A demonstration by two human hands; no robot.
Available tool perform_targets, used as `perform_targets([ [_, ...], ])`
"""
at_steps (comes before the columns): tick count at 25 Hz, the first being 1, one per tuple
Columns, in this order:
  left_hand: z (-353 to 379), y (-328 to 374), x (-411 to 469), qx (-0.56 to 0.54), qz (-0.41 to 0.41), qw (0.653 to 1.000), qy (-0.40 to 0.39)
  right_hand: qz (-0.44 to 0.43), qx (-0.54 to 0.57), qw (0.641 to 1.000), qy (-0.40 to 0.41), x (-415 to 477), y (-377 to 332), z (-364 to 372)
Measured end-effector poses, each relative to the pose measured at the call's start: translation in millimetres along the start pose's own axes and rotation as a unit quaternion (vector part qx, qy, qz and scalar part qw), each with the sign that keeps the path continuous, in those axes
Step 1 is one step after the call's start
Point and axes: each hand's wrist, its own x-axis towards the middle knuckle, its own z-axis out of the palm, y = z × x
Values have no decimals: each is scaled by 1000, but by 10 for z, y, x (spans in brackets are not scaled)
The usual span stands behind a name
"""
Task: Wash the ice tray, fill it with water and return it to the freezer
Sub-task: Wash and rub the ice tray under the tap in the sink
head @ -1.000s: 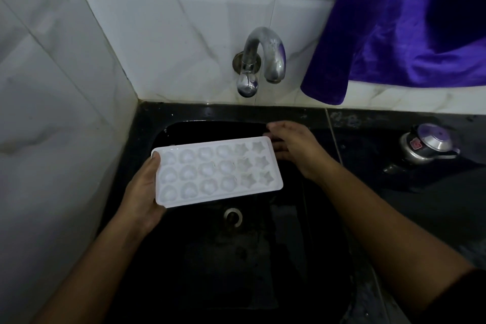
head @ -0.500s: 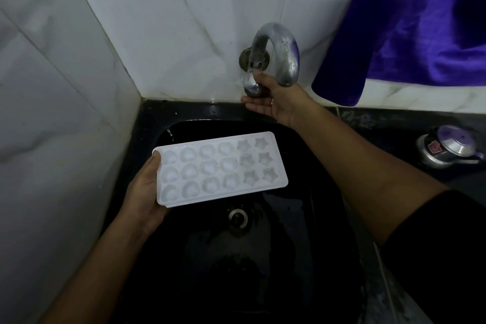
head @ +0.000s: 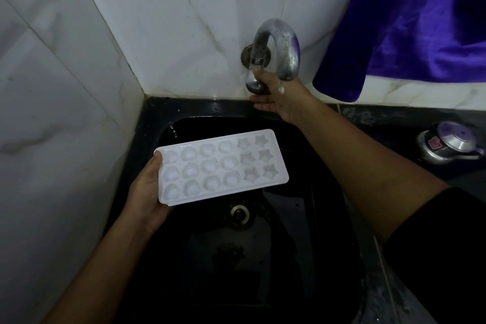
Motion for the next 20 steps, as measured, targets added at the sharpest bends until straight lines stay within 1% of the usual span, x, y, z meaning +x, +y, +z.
perform_targets([
  [2,-18,22,-4,0,-1,1000,2,14,-4,1000,5,-109,105,-70],
  [5,-30,37,-9,-6,-2,1000,-5,51,-57,997,25,-429,475,-213],
  [8,3,28,-33,-12,-6,1000,-8,75,-33,996,-16,-751,850,-323],
  [10,19,11,-42,-9,-7,1000,-11,70,6,997,-31,-884,961,-361],
  [13,35,10,-63,-2,-5,1000,-12,46,43,998,-27,-1000,1021,-384],
  [20,58,-29,-136,6,2,1000,-23,22,44,999,-8,-1140,1063,-468],
])
